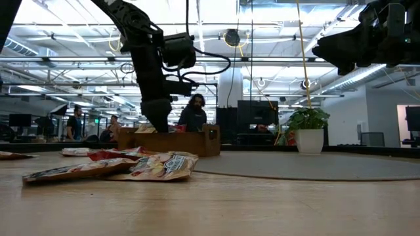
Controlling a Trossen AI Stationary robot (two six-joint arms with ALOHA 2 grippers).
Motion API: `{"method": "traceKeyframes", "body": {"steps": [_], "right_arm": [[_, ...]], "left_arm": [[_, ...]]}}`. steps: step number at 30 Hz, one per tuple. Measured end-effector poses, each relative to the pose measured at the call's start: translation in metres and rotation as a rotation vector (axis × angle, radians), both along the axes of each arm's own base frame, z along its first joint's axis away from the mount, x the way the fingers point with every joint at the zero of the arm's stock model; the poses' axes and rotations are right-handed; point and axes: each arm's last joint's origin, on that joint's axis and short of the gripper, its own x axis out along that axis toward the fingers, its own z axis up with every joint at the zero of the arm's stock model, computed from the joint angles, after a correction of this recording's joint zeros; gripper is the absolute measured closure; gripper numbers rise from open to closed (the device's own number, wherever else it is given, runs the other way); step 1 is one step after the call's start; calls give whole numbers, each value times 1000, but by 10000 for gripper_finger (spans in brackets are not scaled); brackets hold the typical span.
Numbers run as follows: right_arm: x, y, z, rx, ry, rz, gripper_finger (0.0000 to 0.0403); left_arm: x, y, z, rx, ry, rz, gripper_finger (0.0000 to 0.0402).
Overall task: Pick & Place Tea
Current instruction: Put the red tea bag into the middle section of the wooden organizer
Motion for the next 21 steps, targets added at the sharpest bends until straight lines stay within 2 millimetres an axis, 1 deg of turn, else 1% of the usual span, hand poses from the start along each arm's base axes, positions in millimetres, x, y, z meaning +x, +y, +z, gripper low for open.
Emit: {"method": "traceKeyframes", "body": {"steps": [8, 14, 17, 21], "right_arm": [[0, 0, 0, 0, 1, 0, 248], [0, 0, 0, 0, 0, 0, 248], [0, 0, 0, 0, 1, 1, 248], [0, 0, 0, 0, -1, 0, 248]], "left_arm": [[5, 2, -18, -40, 36, -3, 401], [8, 4, -24, 11, 29, 35, 401], [7, 3, -21, 44, 28, 61, 401], [9, -1, -22, 69, 27, 53, 400]]}}
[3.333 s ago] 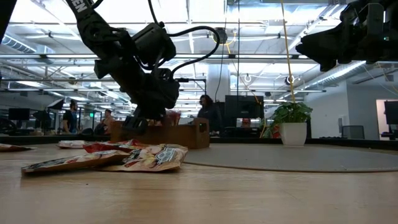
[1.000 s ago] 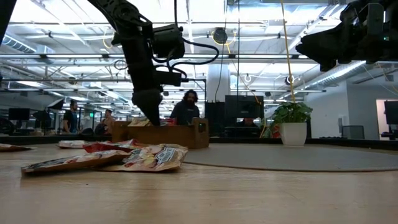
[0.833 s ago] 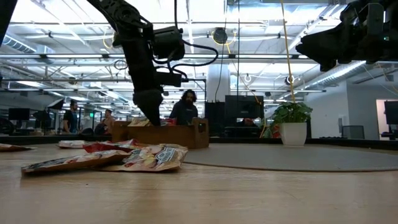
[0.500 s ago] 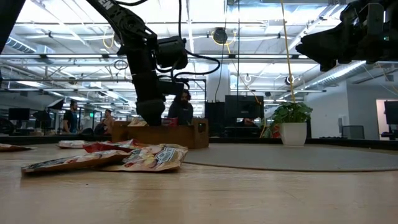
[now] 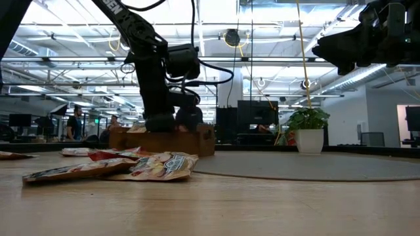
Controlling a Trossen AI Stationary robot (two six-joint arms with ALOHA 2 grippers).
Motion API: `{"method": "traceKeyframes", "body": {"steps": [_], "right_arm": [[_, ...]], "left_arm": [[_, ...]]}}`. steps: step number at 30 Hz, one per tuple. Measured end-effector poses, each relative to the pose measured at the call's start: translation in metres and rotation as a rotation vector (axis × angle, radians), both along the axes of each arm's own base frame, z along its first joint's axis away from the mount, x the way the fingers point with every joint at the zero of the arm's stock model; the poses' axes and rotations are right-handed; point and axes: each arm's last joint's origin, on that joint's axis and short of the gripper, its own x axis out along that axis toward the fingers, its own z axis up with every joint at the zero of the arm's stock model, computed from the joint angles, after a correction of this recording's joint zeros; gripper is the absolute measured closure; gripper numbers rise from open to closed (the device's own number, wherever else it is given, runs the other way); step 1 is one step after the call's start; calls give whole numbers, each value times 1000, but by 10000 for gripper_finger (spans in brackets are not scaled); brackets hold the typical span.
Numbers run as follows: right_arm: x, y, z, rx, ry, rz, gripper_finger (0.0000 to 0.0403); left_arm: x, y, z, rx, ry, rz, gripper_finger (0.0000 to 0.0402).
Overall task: Pick & Place Tea
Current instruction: Put the red tea bag into the middle section of the wooden organizer
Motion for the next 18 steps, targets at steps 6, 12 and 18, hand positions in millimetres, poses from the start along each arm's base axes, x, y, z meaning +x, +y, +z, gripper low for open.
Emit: {"method": "traceKeyframes", "body": {"steps": [6, 12, 18], "right_arm": [[0, 0, 0, 0, 2, 0, 248], [0, 0, 0, 0, 2, 0, 248], [0, 0, 0, 0, 2, 0, 248]], "left_arm": [[3, -7, 3, 39, -10, -15, 400], [3, -12, 6, 97, -1, -30, 397], [2, -12, 14, 108, -20, -23, 387]]}}
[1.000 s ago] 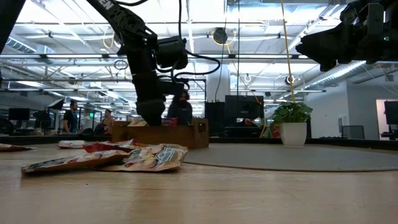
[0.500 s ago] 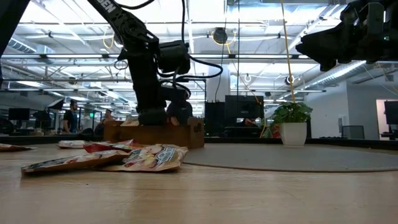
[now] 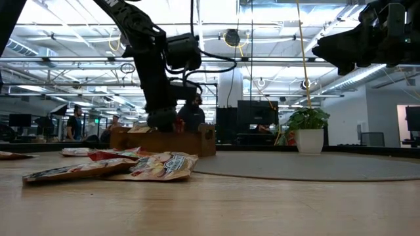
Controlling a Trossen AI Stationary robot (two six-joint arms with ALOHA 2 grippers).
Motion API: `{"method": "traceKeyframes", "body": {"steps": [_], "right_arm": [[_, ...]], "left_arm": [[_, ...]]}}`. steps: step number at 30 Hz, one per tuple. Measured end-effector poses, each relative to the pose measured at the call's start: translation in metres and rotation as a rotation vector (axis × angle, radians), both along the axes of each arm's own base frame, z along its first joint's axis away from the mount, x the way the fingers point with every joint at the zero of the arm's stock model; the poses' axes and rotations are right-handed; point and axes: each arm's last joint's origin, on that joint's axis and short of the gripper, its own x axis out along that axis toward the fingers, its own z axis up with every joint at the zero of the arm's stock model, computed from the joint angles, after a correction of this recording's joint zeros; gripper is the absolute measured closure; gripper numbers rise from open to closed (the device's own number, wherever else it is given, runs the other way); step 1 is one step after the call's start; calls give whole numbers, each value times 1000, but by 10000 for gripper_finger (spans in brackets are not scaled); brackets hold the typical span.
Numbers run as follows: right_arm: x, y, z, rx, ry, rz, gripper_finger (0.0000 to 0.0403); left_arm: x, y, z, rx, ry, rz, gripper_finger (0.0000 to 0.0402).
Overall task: Pick & Place Tea
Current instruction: Put the red tea bag into the middle section of the wooden organizer
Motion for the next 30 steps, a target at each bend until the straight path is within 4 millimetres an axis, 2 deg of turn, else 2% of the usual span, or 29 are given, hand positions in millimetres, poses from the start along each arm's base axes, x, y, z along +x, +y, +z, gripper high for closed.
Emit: {"method": "traceKeyframes", "body": {"steps": [5, 15, 23, 30], "right_arm": [[0, 0, 0, 0, 0, 0, 248], [0, 0, 0, 0, 0, 0, 248], [0, 0, 0, 0, 1, 0, 248], [0, 0, 0, 0, 1, 0, 248]], "left_arm": [[-1, -3, 6, 2, -8, -9, 378], [1, -15, 7, 13, 16, -86, 398], [0, -23, 7, 14, 38, -119, 360], [-13, -43, 36, -2, -9, -98, 357]]}}
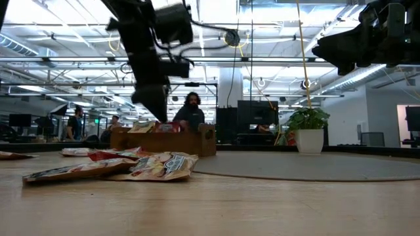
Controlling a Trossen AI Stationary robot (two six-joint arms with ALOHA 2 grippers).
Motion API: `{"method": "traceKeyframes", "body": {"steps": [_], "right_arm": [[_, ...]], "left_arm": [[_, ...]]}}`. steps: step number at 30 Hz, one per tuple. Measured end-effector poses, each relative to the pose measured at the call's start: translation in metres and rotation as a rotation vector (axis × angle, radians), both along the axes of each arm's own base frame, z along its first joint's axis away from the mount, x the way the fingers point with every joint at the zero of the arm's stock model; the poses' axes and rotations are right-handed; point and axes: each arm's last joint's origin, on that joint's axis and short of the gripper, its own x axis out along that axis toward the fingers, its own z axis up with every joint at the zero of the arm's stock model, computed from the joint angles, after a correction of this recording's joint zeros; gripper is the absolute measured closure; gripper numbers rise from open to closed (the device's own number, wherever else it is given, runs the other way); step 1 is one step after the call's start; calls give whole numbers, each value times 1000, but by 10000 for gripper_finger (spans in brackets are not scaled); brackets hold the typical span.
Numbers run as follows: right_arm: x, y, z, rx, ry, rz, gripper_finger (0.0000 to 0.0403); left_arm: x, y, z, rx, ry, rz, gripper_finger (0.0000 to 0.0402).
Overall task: Pick & Place Tea
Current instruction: Put the red tea bag into the middle section of the wooden organizer
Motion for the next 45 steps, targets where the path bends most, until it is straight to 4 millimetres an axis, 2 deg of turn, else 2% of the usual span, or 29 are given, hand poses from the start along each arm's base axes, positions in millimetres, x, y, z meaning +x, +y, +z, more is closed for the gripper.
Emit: {"method": "traceKeyframes", "body": {"steps": [4, 7, 11, 14, 18, 22, 27, 31, 34, 39, 45], "right_arm": [[0, 0, 0, 0, 1, 0, 248], [0, 0, -1, -1, 7, 0, 248], [0, 0, -1, -1, 9, 0, 248], [0, 0, -1, -1, 9, 0, 248], [0, 0, -1, -1, 9, 0, 248], [0, 0, -1, -1, 9, 0, 248], [0, 0, -1, -1, 9, 0, 248], [0, 0, -1, -1, 9, 0, 248], [0, 0, -1, -1, 9, 0, 248], [0, 0, -1, -1, 8, 0, 248], [0, 0, -1, -1, 9, 0, 248]], "left_arm": [[-8, -15, 19, -66, -90, 31, 367], [-14, -25, 26, -160, -114, 53, 372], [-19, -37, 24, -266, -75, 85, 379], [-22, -41, 20, -300, -70, 188, 381], [-27, -37, 17, -320, -56, 325, 357], [-33, -30, 10, -307, -22, 383, 303], [-50, -14, -19, -303, 59, 403, 226], [-60, 0, -40, -374, 45, 425, 184], [-61, 7, -50, -473, -15, 402, 169], [-64, 21, -59, -572, -108, 424, 171], [-71, 29, -64, -601, -109, 483, 178]]}}
